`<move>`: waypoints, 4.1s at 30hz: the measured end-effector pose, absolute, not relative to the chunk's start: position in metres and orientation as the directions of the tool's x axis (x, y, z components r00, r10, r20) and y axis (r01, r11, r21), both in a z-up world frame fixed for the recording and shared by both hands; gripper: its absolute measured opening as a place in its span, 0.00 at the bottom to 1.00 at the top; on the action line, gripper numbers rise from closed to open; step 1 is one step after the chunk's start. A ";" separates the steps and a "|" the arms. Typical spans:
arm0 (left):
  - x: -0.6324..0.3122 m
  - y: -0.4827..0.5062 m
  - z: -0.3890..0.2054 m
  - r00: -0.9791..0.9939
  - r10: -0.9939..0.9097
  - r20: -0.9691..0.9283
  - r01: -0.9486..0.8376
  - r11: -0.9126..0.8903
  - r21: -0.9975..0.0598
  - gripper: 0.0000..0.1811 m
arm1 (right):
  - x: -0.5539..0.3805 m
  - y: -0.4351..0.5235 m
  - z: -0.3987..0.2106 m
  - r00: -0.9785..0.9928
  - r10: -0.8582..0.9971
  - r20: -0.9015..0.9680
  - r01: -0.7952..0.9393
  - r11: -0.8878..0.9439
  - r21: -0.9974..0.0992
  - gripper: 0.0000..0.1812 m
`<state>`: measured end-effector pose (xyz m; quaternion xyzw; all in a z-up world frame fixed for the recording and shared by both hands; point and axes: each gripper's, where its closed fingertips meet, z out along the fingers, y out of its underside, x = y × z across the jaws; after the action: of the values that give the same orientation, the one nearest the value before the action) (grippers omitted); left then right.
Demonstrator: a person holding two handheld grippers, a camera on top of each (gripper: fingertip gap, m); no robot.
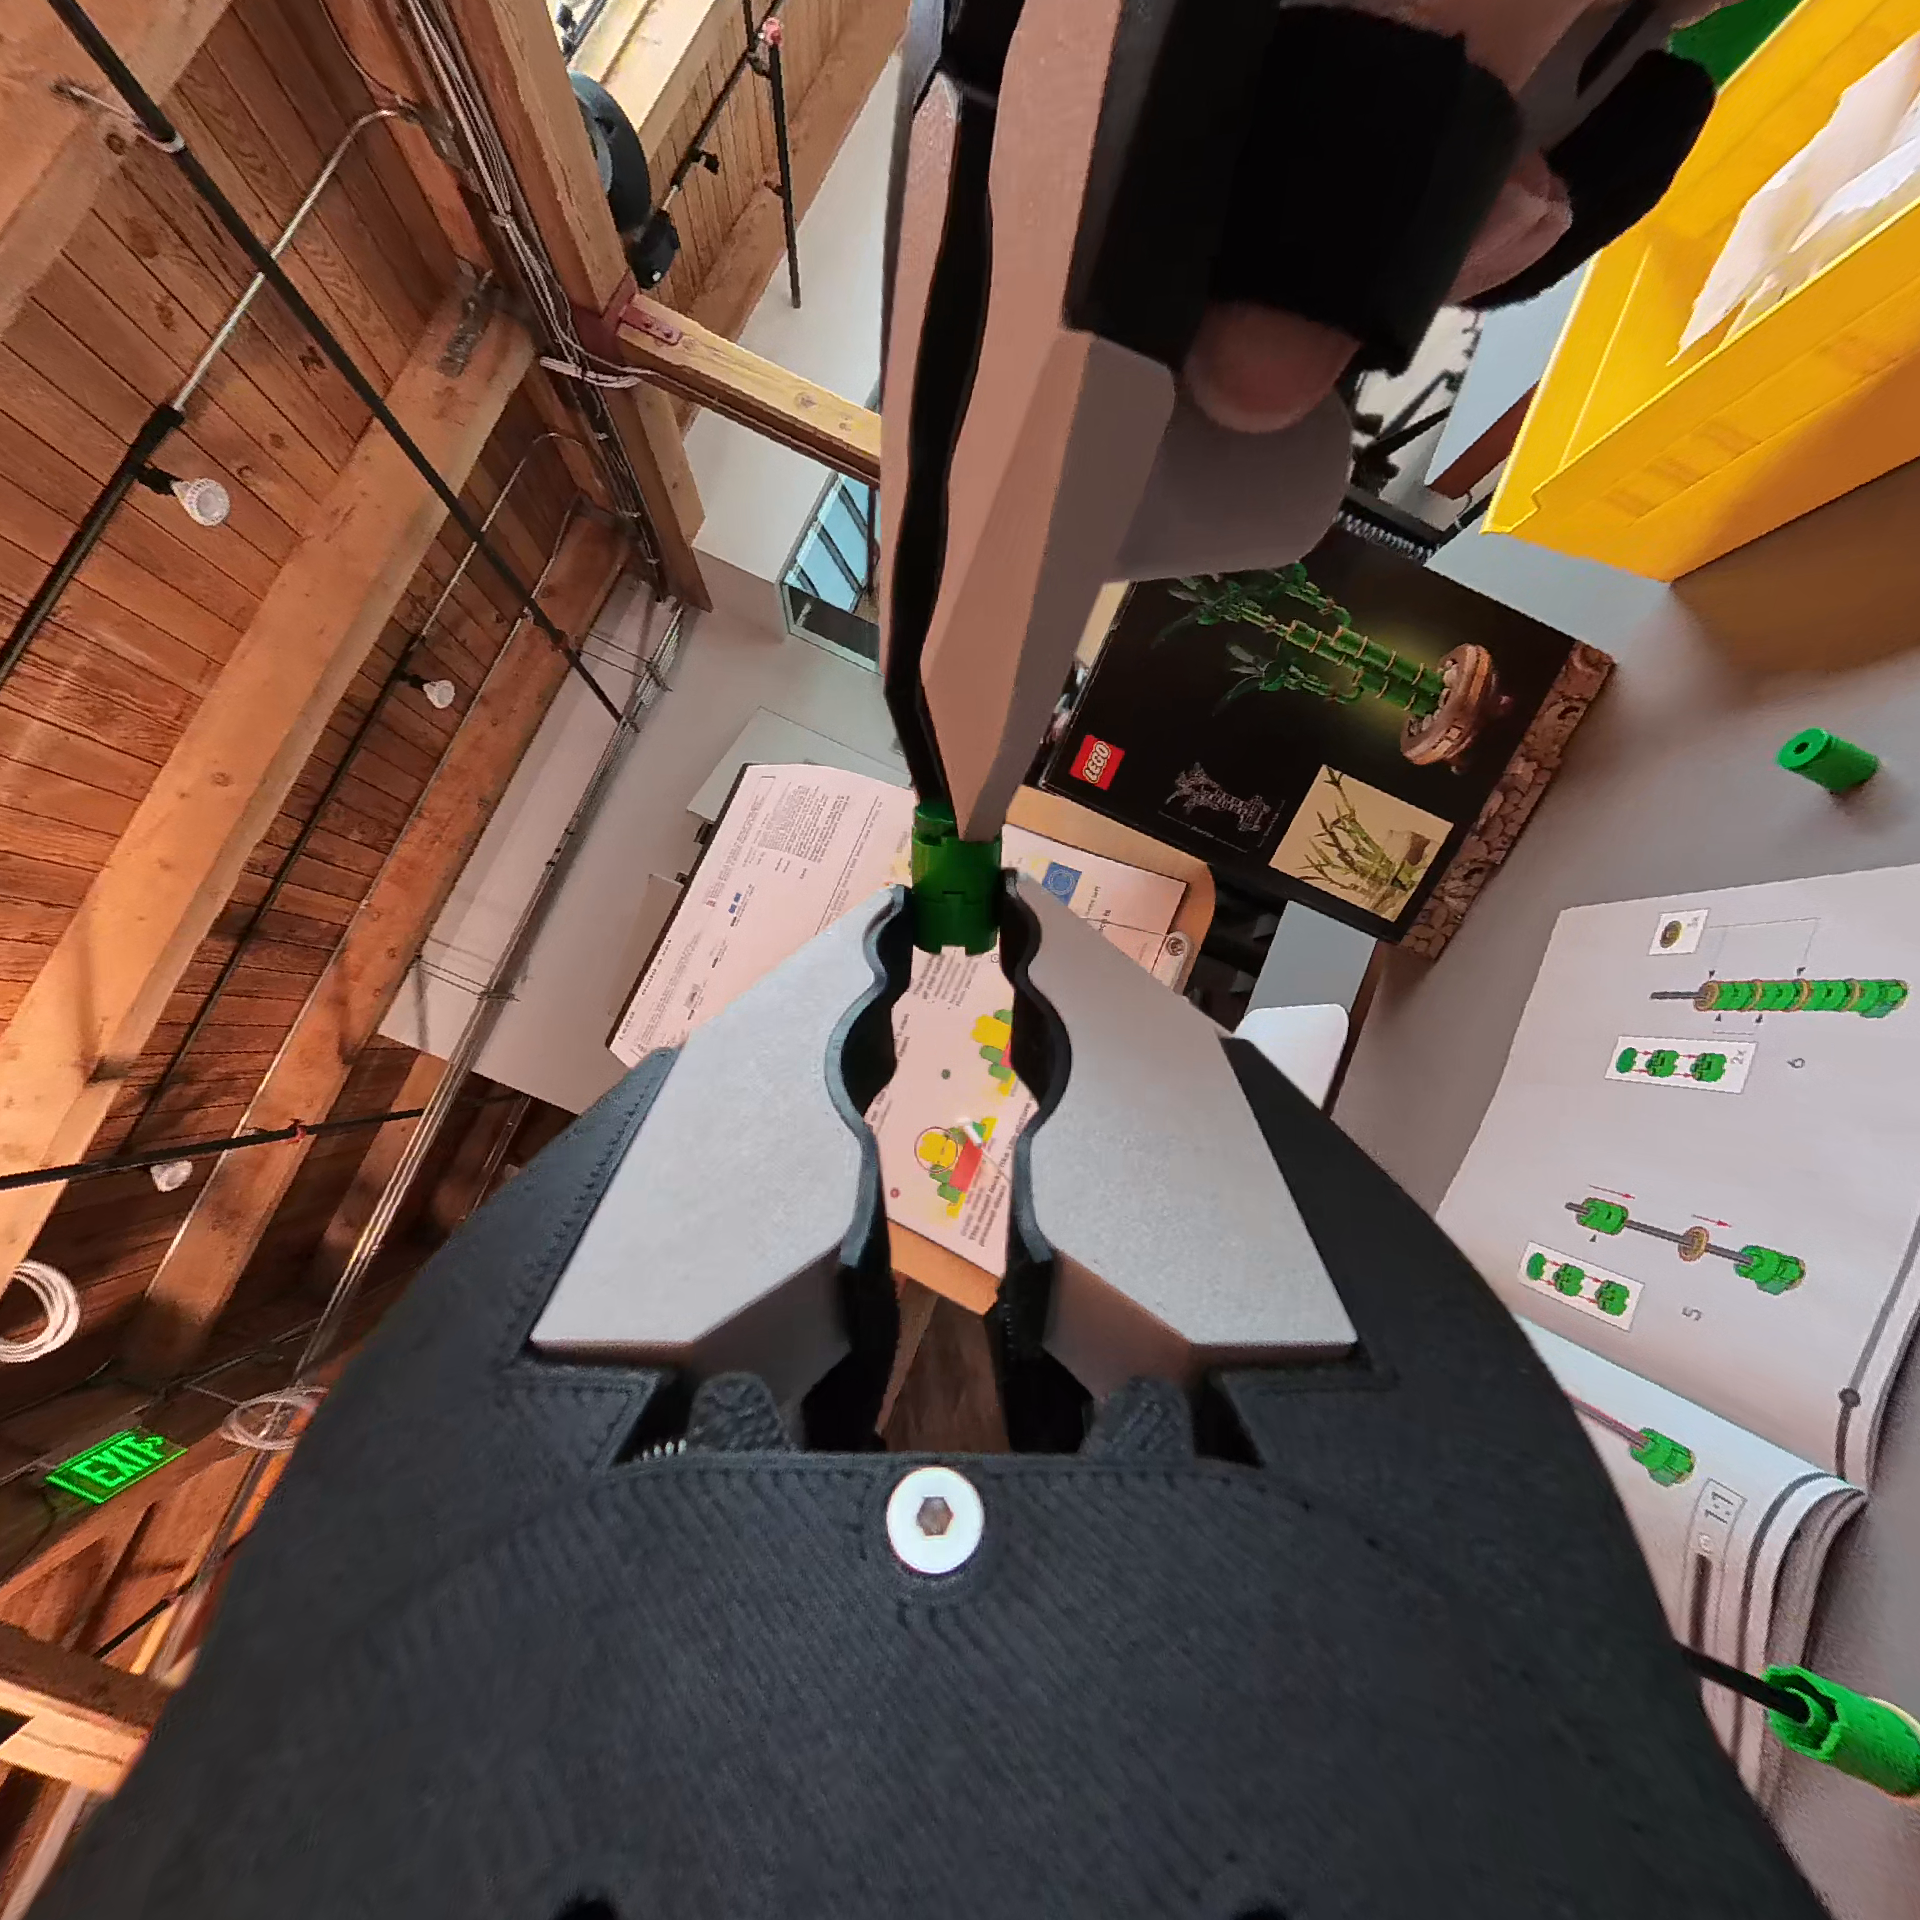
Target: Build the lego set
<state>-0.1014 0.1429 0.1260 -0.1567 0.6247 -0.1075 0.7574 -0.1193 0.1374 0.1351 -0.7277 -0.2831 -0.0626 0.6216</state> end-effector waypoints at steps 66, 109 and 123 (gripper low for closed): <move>-0.167 0.208 0.191 -0.187 -0.970 -0.156 0.225 0.113 -0.968 0.07 | -0.181 0.217 0.198 0.980 0.187 -0.067 0.147 -0.910 -0.387 0.08; -0.173 0.230 0.194 -0.119 -0.985 -0.123 0.203 0.097 -0.974 0.07 | -0.188 0.240 0.201 0.988 0.122 0.094 0.150 -0.896 -0.418 0.08; -0.171 0.235 0.193 -0.082 -0.990 -0.119 0.202 0.100 -0.974 0.07 | -0.187 0.244 0.200 0.986 0.126 0.112 0.166 -0.855 -0.492 0.08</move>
<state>-0.1705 0.2353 0.1930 -0.3955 0.4975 -0.5419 0.5499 -0.1867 0.2445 0.1999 -0.9623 -0.0759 -0.0379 0.2585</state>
